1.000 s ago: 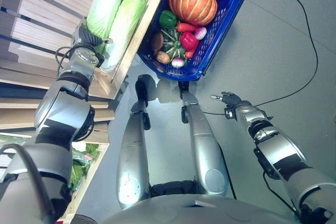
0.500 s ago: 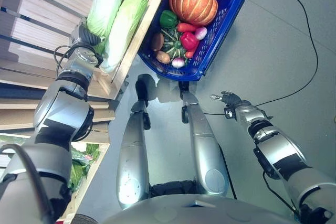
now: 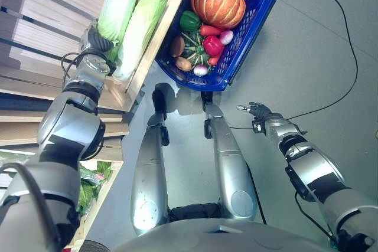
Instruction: Pick up fruits and vegetables into the basket
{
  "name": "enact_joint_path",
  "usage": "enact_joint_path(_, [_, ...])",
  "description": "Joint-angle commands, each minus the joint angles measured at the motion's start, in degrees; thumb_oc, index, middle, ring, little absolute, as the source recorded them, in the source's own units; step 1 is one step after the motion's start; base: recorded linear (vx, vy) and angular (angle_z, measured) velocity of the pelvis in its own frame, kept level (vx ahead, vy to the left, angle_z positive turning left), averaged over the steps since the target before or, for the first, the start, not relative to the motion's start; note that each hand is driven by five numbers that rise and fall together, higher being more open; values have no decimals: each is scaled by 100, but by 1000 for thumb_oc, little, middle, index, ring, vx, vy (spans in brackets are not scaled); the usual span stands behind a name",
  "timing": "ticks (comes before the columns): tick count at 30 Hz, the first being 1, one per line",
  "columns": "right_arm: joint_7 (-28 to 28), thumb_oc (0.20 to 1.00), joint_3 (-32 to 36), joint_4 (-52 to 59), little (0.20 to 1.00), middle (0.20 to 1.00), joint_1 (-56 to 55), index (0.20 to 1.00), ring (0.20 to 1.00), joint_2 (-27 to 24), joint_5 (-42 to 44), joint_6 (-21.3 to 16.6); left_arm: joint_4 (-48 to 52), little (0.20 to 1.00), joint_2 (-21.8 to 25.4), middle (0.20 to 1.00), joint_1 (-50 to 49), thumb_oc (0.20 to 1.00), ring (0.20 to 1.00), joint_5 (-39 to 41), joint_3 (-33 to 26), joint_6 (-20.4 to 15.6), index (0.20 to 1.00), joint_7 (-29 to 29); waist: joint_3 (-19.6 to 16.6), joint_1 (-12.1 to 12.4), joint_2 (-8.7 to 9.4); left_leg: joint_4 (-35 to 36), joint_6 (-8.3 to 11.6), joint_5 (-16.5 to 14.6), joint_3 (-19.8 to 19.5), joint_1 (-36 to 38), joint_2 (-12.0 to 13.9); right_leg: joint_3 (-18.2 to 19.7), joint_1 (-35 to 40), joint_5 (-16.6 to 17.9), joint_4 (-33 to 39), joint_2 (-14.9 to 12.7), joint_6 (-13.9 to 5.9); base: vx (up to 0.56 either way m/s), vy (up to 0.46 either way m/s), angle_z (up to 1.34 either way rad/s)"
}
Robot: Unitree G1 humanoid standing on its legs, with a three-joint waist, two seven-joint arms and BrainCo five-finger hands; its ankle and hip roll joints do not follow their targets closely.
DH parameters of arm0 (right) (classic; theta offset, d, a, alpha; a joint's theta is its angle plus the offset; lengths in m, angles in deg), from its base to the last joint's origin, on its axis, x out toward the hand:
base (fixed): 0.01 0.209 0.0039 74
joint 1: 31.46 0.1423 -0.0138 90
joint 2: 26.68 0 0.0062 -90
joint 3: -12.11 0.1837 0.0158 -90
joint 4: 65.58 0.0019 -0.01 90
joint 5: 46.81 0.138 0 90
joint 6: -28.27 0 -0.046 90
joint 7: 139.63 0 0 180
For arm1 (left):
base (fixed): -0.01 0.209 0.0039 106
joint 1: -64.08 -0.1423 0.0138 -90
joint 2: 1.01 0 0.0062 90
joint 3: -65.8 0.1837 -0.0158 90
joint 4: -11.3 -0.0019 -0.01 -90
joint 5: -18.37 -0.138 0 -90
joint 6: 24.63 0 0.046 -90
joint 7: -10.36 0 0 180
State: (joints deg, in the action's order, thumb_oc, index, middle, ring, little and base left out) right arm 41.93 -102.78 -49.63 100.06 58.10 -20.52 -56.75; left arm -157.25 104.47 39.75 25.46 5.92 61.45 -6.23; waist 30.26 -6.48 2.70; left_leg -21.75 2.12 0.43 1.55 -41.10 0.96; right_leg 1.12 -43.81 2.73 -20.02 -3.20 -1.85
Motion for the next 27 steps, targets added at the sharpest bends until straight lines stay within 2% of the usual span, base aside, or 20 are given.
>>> enact_joint_path(1, [261, 1000, 114, -33, 1000, 1000, -196, 1000, 1000, -118, 490, -358, 34, 200, -332, 200, -466, 200, 200, 603, -496, -428, 200, -17, -47, 69, -26, 255, 168, 127, -5, -25, -89, -267, 96, -274, -239, 211, -178, 0, 0, 0])
enact_joint_path(4, [379, 1000, 248, 49, 1000, 1000, -205, 1000, 1000, -187, 627, -564, 161, 200, -260, 200, -544, 200, 200, 730, -617, -576, 200, -109, -47, 84, -37, 284, 173, 161, -23, -17, -90, -276, 110, -248, -216, 210, -179, 0, 0, 0])
enact_joint_path(7, [853, 1000, 595, 336, 1000, 1000, -217, 1000, 1000, -276, 1012, -1149, 597, 200, -172, 200, -767, 200, 200, 880, -852, -893, 200, -355, -47, 124, -72, 358, 166, 148, -23, 70, -94, -282, 173, -261, -191, 220, -182, -4, -11, 0])
enact_joint_path(9, [988, 1000, 714, 463, 1000, 1000, -249, 1000, 1000, -286, 1252, -1394, 785, 200, -160, 200, -884, 200, 200, 877, -904, -1042, 200, -483, -47, 143, -79, 346, 166, 101, -25, 110, -102, -295, 213, -296, -208, 223, -180, 0, 0, 0])
enact_joint_path(15, [1549, 1000, 1015, 1484, 1000, 1000, -387, 1000, 1000, -289, 1302, -2016, 1946, 200, -153, 200, -1367, 200, 200, 529, -1072, -1225, 200, -1172, -47, 213, -129, 357, 164, 57, -61, 86, -151, -307, 216, -307, -169, 223, -166, 0, 0, 0])
enact_joint_path(19, [1710, 1000, 1096, 1949, 1000, 1000, -410, 1000, 1000, -305, 1341, -2225, 2386, 200, -135, 200, -1502, 200, 200, 139, -1079, -1332, 200, -1535, -47, 251, -138, 398, 166, 91, -82, 48, -166, -330, 198, -272, -121, 216, -154, -6, -5, 1])
enact_joint_path(20, [1787, 1000, 1129, 2266, 1000, 1000, -487, 1000, 1000, -302, 1365, -2366, 2695, 200, -101, 200, -1616, 200, 200, -185, -1048, -1367, 200, -1814, -47, 271, -149, 399, 166, 49, -96, 75, -175, -339, 230, -310, -118, 211, -151, 0, 0, 0])
enact_joint_path(27, [1724, 1000, 1122, 3460, 1000, 1000, -763, 1000, 1000, -324, 1445, -2648, 3505, 200, 16, 200, -1914, 200, 200, -650, -1078, -1584, 200, -2507, -47, 301, -178, 464, 180, 101, -134, 49, -194, -369, 227, -262, -37, 177, -154, 0, 0, 0])
